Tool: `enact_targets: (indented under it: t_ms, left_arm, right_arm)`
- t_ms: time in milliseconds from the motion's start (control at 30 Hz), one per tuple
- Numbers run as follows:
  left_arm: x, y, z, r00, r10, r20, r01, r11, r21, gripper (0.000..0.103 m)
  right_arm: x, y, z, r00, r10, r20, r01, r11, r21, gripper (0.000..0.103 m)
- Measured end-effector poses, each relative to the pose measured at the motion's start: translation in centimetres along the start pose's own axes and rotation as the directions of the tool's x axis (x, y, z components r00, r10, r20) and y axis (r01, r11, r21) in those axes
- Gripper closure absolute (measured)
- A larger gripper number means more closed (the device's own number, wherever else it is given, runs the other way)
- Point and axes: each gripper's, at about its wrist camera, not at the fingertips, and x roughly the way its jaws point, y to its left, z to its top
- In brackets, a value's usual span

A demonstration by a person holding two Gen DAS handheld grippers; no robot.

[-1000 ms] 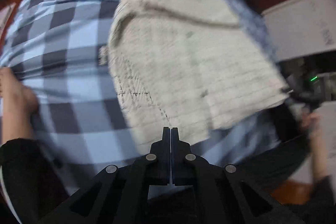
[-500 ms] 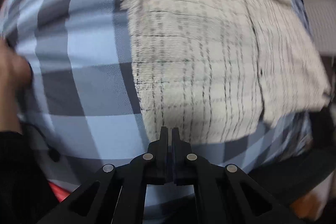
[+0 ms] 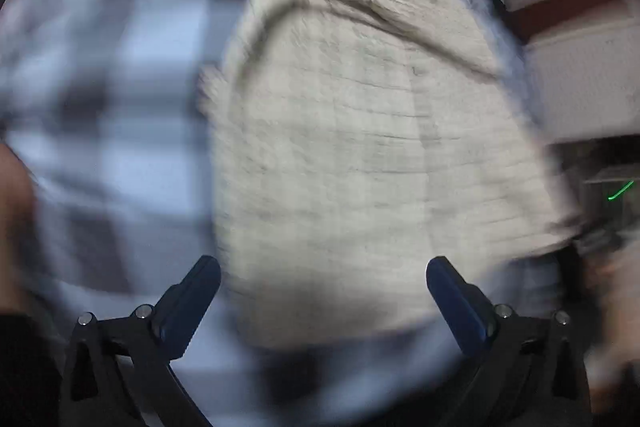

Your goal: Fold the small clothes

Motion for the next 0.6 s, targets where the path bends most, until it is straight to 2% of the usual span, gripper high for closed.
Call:
enact_targets:
  t_ms: [33,67,100,133,233,333,400,600]
  left_arm:
    - [0.4,-1.5,-0.5,0.995,0.093,0.025,-0.096,0.988,0.122,0.0]
    - [1.7,-2.6,-1.0,0.994,0.111,-0.002,-0.108,0.971,0.213,0.0]
    - [2.9,-2.5,-1.2,0.994,0.086,-0.063,-0.072,0.977,0.201,0.0]
    - [4.8,-1.9,-1.7,0.987,0.048,-0.151,-0.029,0.991,0.129,0.0]
    - [8.7,-0.1,-3.2,0.954,0.034,-0.298,-0.038,0.999,-0.007,0.0]
    - [11.3,1.2,-4.3,0.928,0.041,-0.369,-0.07,0.995,-0.065,0.0]
    - [12.4,1.7,-4.7,0.917,0.029,-0.398,-0.067,0.994,-0.082,0.0]
    - [15.5,2.5,-4.9,0.916,0.019,-0.401,-0.071,0.991,-0.116,0.0]
  right_arm:
    - [0.0,0.0,0.0,1.0,0.003,0.0,-0.003,1.0,0.002,0.099]
    - [0.0,0.0,0.0,1.0,0.005,0.0,-0.005,1.0,0.002,0.099]
    - [0.0,-0.1,0.0,1.0,0.001,-0.001,-0.001,1.0,0.002,0.099]
    - [-0.1,-0.1,-0.1,1.0,-0.007,-0.002,0.007,1.0,0.001,0.099]
    - [-0.3,-0.3,-0.5,1.0,-0.012,-0.001,0.012,1.0,0.007,0.099]
    - [-0.5,-0.4,-0.8,1.0,-0.025,0.004,0.025,1.0,-0.003,0.099]
    - [-0.5,-0.5,-0.9,1.0,-0.021,0.004,0.021,1.0,0.0,0.099]
    - [-0.6,-0.9,-0.7,1.0,-0.026,-0.005,0.026,1.0,0.005,0.099]
